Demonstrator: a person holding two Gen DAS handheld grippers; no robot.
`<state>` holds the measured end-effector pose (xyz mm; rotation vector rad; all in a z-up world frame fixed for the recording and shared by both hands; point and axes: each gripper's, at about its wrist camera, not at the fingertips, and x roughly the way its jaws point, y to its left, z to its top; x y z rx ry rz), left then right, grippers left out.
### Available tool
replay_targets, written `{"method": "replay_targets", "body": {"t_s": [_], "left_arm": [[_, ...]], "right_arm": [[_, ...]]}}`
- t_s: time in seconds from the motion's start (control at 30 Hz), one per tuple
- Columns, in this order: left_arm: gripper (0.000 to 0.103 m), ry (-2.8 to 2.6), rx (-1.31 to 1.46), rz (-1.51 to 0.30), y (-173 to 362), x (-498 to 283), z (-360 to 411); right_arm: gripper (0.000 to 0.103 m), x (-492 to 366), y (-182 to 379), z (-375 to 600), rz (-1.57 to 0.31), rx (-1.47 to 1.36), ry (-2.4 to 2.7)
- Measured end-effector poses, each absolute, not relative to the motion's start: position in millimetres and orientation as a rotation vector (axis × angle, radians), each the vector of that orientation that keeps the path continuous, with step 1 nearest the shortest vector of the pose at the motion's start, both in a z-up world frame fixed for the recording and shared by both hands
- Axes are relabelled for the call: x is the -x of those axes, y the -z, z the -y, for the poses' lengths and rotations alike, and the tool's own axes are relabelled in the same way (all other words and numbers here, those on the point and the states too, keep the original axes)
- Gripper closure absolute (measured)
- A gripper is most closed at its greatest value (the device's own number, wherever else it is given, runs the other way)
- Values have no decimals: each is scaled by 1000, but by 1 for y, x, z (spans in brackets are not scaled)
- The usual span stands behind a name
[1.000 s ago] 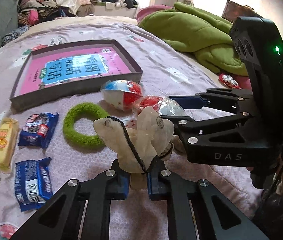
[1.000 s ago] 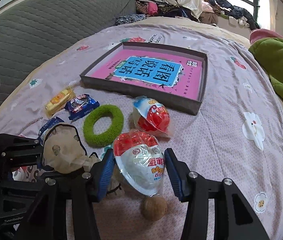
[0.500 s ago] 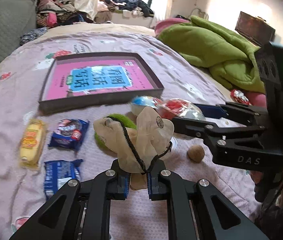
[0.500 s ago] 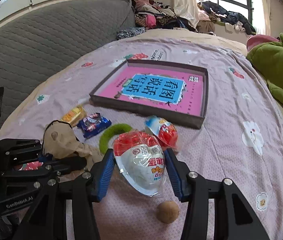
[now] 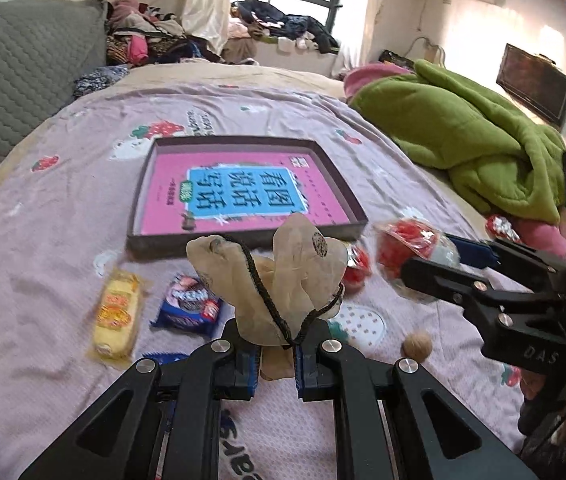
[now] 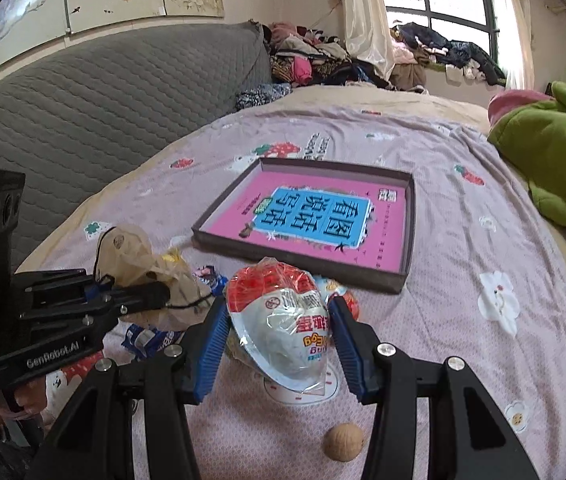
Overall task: Organize objects
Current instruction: 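Carry the plush toy with the left gripper over the pink book tray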
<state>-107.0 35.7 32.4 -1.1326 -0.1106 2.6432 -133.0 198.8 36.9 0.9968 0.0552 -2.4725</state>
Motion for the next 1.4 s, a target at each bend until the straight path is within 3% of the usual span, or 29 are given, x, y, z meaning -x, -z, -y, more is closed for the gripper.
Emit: {"method": "replay_targets", "body": {"t_s": [0.7, 1.1, 1.4], "left_arm": [[90, -2795, 1013, 143, -85, 163, -3], [90, -2869, 976, 177, -81, 212, 17], [90, -2890, 969, 117, -65, 250, 10]], "right_arm": [[52, 159, -101, -197, -68, -780, 2573], [52, 188, -122, -212, 29, -634, 2600], [52, 216, -100, -217, 19, -639, 2642]]}}
